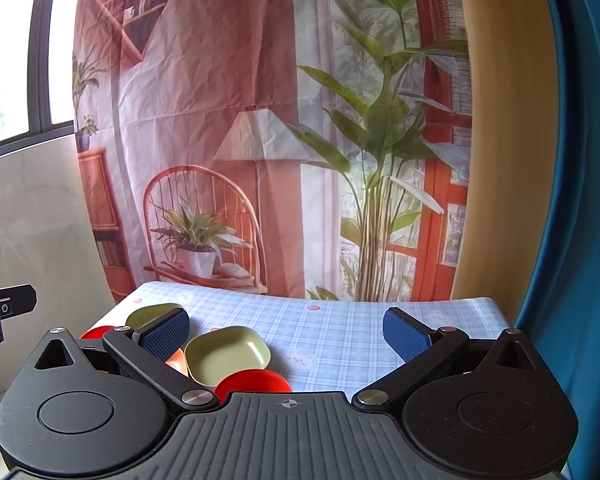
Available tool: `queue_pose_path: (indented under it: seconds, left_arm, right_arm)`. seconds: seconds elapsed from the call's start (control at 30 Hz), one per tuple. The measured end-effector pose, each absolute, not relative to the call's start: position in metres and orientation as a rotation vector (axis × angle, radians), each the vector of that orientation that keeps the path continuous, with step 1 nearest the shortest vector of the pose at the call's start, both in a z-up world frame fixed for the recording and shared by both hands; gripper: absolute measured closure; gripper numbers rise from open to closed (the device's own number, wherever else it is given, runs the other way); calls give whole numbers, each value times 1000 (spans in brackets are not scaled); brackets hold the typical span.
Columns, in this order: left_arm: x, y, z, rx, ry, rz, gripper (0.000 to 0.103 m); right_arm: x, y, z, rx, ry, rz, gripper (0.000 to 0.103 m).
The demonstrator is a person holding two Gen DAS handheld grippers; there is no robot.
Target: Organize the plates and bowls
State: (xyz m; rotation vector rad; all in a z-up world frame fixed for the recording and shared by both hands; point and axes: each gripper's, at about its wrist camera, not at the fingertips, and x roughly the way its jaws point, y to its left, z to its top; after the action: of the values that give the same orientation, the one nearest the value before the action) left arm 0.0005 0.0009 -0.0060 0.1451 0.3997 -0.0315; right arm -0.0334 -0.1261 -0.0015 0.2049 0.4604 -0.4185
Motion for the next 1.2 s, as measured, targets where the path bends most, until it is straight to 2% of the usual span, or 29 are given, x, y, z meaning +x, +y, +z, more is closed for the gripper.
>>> queue_pose_path:
  seconds: [1.2]
  left_arm:
    - [-1,2,-12,145,402,-34,0]
  right_arm:
    - [-34,-126,-2,206,457,-412,0]
